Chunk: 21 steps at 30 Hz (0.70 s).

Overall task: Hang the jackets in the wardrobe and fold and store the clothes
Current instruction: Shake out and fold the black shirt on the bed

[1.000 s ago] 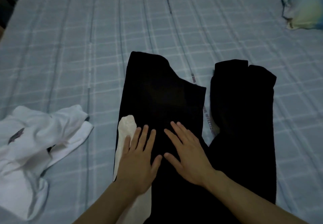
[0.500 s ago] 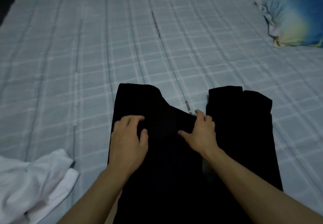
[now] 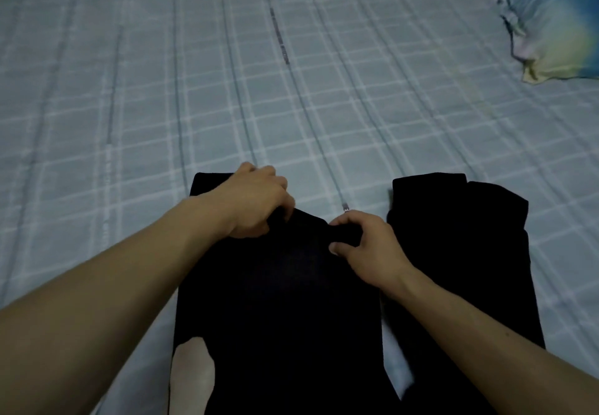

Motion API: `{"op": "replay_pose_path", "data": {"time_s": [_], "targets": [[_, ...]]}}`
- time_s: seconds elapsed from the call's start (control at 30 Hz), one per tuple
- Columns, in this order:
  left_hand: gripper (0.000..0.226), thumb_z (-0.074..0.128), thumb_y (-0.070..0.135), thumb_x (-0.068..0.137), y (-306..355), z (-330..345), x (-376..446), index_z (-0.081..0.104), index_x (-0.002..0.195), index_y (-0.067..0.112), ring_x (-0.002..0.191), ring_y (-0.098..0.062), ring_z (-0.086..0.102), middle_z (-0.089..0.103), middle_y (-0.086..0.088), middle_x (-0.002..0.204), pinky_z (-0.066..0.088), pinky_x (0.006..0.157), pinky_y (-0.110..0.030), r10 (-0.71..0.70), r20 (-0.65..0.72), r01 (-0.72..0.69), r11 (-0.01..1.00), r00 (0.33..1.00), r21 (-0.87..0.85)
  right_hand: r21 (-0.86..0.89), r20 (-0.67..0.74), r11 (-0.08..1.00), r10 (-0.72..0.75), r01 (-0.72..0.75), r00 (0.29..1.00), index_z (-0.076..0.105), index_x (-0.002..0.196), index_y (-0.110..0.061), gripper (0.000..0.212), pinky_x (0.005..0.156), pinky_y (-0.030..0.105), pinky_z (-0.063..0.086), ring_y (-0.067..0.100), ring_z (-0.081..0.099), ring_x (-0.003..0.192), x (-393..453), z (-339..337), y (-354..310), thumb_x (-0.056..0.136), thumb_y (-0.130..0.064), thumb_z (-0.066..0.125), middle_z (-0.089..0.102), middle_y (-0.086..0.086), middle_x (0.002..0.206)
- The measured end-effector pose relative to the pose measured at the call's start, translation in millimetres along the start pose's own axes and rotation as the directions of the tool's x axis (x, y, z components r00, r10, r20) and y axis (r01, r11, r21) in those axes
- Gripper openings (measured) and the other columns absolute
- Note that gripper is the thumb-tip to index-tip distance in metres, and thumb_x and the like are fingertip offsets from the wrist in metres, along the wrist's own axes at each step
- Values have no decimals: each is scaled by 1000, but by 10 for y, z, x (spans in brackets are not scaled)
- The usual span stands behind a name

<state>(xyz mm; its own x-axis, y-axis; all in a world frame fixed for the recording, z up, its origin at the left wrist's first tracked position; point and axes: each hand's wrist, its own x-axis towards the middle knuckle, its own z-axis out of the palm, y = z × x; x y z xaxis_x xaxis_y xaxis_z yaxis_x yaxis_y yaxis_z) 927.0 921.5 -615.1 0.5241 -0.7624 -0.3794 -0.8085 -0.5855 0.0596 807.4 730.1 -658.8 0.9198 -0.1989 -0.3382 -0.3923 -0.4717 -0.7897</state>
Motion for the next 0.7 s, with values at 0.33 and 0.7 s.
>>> {"op": "replay_pose_path", "data": {"time_s": [0.33, 0.7], "targets": [[39, 79, -19, 56, 129, 253, -891, 70, 85, 6, 109, -37, 47, 54, -15, 118, 40, 91, -39, -337, -750, 58, 926, 569, -372, -23, -90, 999, 37, -40, 995, 67, 95, -23, 27, 77, 11, 45, 12, 64, 99, 142, -14, 209, 75, -10, 82, 65, -7, 107], [34, 78, 7, 76, 502, 146, -1026, 51, 96, 12, 119, -33, 46, 49, -15, 131, 41, 97, -44, -400, -796, -119, 858, 455, -499, 305, 422, 944, -253, 127, 870, 68, 100, -34, 11, 73, 20, 48, 0, 58, 76, -551, 286, -485, 98, -30, 58, 64, -15, 81]]}}
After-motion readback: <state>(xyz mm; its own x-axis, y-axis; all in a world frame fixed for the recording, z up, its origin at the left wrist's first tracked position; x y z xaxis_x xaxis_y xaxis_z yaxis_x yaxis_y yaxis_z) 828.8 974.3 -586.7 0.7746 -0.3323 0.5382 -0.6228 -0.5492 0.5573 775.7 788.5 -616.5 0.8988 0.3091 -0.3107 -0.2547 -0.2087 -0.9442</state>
